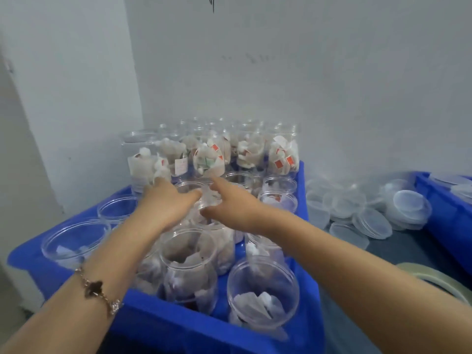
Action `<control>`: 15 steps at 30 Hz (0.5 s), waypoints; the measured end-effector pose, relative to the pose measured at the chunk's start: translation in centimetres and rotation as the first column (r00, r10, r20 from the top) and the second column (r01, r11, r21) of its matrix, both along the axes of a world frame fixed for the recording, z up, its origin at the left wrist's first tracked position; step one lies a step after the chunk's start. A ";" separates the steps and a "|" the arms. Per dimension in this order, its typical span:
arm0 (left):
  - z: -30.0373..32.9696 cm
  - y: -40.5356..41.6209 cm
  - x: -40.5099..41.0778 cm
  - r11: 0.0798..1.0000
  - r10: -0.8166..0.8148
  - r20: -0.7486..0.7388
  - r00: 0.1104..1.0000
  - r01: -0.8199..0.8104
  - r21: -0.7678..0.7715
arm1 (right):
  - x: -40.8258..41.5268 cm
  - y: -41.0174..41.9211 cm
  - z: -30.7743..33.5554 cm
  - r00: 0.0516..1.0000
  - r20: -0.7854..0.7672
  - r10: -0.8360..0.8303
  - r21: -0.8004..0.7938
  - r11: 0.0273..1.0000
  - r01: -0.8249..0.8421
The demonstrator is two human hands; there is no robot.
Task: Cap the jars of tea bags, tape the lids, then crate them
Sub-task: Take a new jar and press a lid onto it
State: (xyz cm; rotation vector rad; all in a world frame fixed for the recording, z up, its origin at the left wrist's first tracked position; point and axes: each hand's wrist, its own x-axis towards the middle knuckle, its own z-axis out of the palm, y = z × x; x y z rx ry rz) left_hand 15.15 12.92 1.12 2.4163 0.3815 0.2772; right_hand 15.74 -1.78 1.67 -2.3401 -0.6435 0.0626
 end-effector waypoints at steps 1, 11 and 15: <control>0.1 1.0 0.7 1.000 -0.010 -0.028 1.000 0.011 0.023 | 0.6 0.9 0.7 1.000 -0.013 0.012 0.025 1.000 -0.012; -0.9 8.0 8.1 0.916 0.333 0.275 0.902 -0.241 -0.320 | 3.4 6.9 2.0 0.979 -0.152 0.138 0.224 0.969 -0.102; -1.9 8.4 9.7 0.924 0.284 0.280 0.917 -0.184 -0.335 | 3.2 6.4 1.3 0.977 -0.162 0.138 0.193 0.976 -0.106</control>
